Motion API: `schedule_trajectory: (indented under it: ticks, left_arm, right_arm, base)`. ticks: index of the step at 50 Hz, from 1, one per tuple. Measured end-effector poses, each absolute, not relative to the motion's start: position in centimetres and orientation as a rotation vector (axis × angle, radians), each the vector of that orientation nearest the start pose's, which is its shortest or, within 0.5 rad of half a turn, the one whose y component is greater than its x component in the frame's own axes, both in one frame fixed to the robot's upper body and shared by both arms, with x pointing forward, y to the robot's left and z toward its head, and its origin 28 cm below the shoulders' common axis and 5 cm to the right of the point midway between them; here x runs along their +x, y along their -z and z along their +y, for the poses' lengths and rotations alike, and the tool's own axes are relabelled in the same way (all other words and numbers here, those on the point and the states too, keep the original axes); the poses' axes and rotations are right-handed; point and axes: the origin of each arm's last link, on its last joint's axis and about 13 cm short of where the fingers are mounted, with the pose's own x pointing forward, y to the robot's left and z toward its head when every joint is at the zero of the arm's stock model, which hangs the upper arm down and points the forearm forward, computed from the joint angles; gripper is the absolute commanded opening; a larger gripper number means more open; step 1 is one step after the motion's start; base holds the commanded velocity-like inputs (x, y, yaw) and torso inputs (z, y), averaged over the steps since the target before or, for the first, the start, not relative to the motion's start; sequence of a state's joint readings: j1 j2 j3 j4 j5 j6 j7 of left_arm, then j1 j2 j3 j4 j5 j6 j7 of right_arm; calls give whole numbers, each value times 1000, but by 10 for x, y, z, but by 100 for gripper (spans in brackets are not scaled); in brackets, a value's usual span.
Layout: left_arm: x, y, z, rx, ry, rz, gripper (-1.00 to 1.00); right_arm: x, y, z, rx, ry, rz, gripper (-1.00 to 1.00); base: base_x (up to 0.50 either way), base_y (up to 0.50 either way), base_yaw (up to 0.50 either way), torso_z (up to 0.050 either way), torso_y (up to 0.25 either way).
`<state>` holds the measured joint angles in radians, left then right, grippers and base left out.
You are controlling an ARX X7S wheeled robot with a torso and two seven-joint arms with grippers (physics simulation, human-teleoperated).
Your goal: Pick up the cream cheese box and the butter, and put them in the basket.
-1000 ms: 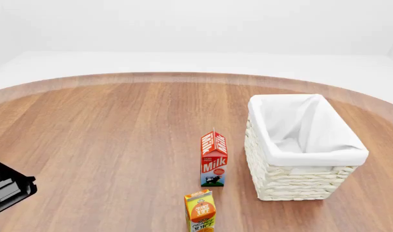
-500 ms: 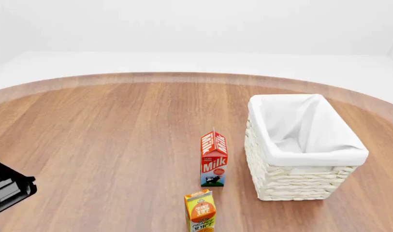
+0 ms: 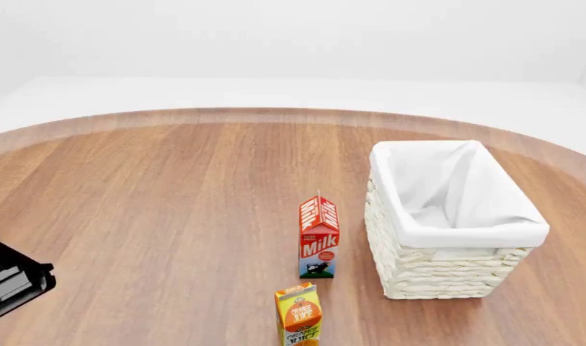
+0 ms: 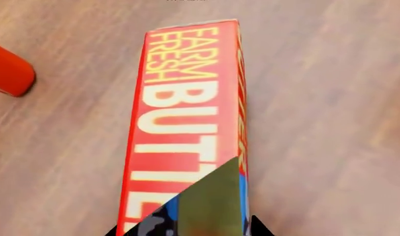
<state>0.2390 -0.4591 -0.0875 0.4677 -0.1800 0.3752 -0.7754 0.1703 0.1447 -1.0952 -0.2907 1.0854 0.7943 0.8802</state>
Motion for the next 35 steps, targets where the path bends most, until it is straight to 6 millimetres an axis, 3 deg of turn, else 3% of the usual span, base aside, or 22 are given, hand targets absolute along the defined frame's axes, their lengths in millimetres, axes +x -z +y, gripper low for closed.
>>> schedule_trajectory:
  ticks: [21,35]
  left_arm:
    - [161,-116,285,12,-595,-671,100]
    - [161,-116,285,13,-596,-672,100]
  right_arm:
    - [75,-45,53,-71,-649,881,-100]
    - [77,-96,48,-78,-620,589,-100]
  base:
    - [1,1,1,0,0]
    - [0,0,0,0,0]
